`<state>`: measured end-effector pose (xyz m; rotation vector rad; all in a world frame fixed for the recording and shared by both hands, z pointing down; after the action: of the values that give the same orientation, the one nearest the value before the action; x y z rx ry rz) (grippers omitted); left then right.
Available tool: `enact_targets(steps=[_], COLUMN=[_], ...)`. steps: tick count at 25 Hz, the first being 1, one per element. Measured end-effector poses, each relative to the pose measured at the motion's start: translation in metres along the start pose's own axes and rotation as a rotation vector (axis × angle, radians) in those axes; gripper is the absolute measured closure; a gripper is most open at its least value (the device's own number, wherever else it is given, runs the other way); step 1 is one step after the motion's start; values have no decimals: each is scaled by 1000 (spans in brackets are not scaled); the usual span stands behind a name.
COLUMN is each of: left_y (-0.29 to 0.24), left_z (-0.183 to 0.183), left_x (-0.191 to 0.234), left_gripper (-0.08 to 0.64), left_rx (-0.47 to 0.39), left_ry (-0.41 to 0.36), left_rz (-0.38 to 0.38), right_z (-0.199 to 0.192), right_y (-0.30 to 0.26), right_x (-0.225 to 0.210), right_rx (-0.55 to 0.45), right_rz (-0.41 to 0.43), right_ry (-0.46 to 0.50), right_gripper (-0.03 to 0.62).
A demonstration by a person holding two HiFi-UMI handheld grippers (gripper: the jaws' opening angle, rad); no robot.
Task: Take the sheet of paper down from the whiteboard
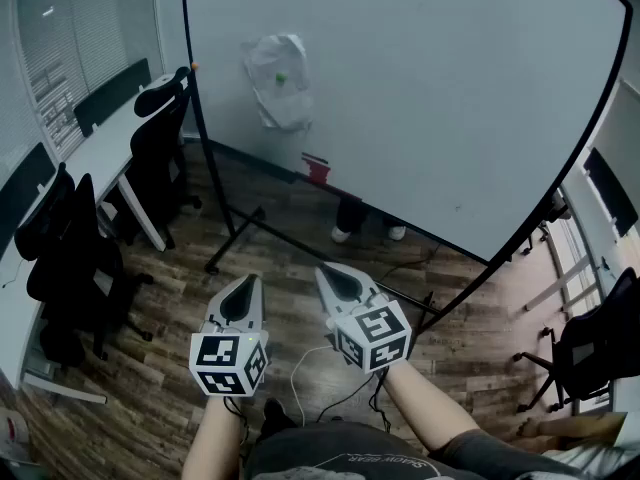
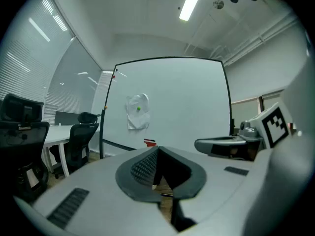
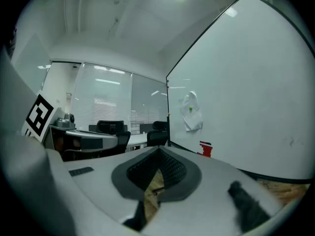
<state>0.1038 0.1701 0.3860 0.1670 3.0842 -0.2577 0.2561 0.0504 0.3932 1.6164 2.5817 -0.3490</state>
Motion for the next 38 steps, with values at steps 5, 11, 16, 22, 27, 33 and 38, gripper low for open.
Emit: enact_targets(steps=[5,11,16,22,27,33,38], left_y=[-12,-17,-22,-30,-42,-52,-57], left_z=[2,2,2,-1,0,5,6], left_x=[1,6,11,27,52,90,123], left_gripper=[545,546,546,546,546,546,546], left_rx=[-7,-11,-14,-7,-14,-32,-36], left_ry=[-14,-8,-5,-3,4,2,-6], left_rz=[-6,-7,-9,-16,-22,-44,-80], right_z=[2,3,5,2,3,8,11], right_y=[-8,-15,-21,-36,-58,-86,-111], right_x=[-5,-6,-7,-4,1,10,20], right_rx=[-9,-9,-9,-24,-19,-46,-77], right_rz=[2,1,-1,30,35,-9,-56], right_ry=[5,5,5,-36,-47,-54,-94], right_gripper=[571,571,571,571,571,571,571])
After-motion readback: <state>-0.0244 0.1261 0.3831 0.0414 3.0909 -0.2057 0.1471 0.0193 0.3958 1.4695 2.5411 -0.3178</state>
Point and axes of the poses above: the fingertips, and each gripper's own axes: y backward along the fingers, x to its left, z out of its top, the point moved 9 cm from there along y, backward along the fingers, and after that the axes turned 9 degrees about -y, right-handed, at the moved point
